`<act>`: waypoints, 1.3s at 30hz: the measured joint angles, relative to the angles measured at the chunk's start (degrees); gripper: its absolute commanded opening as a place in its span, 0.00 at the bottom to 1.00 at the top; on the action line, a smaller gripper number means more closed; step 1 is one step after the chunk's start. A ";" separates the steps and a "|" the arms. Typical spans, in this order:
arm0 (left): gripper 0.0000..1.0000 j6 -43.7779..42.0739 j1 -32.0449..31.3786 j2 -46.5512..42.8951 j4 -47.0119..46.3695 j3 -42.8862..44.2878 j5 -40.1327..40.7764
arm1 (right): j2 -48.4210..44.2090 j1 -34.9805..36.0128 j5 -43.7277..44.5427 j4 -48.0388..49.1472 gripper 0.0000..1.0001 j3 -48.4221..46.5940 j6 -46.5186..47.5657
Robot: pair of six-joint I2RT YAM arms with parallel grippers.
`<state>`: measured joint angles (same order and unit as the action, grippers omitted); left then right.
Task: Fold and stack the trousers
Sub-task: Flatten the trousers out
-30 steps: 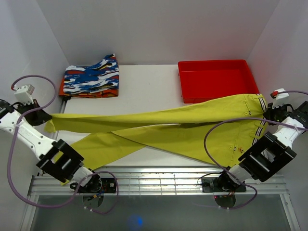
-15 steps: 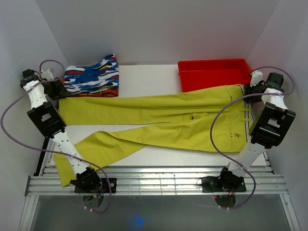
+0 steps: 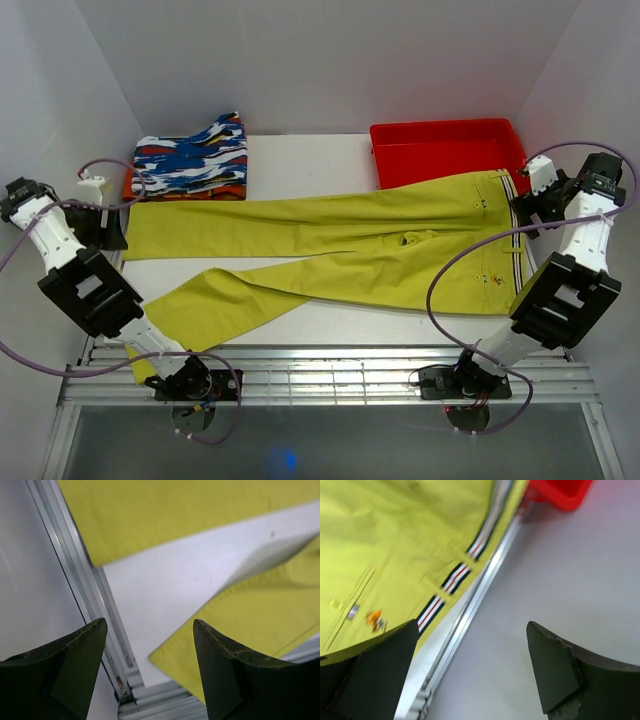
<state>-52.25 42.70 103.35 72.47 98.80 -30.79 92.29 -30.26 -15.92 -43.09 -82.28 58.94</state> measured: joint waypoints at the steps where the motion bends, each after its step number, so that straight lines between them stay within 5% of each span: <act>1: 0.79 -3.34 1.33 -1.66 0.52 -3.15 0.83 | -0.87 0.00 -0.81 -3.04 0.96 0.17 2.97; 5: 0.77 -14.16 4.50 -4.24 2.40 -17.84 5.53 | -4.31 0.94 -2.25 -13.11 1.00 5.09 12.85; 10: 0.78 -22.05 4.55 -4.48 0.57 -30.10 9.66 | -11.87 5.22 -1.57 -16.00 1.00 22.25 19.23; 17: 0.79 -28.17 4.48 -5.95 -4.26 -35.69 13.07 | -25.09 11.76 2.60 -12.33 1.00 41.94 24.81; 26: 0.79 -29.55 4.44 -5.95 -14.38 -37.64 15.02 | -29.07 13.55 8.11 -1.84 0.99 51.30 28.26; 31: 0.64 -32.44 4.37 -9.05 -19.12 -43.19 17.27 | -29.03 14.08 11.06 3.06 0.73 52.22 28.04; 35: 0.35 -34.80 4.31 -13.57 -20.70 -48.43 19.02 | -28.65 14.21 13.53 8.83 0.50 53.62 28.33; 38: 0.19 -35.63 4.17 -15.21 -20.44 -50.07 19.43 | -28.76 14.27 14.69 12.22 0.20 55.01 29.24; 39: 0.01 -35.41 4.02 -15.10 -19.87 -49.88 19.43 | -28.79 14.27 14.84 13.18 0.08 55.43 29.46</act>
<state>-87.66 46.72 88.25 52.60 48.93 -11.35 63.51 -15.99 -1.08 -29.91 -26.85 88.40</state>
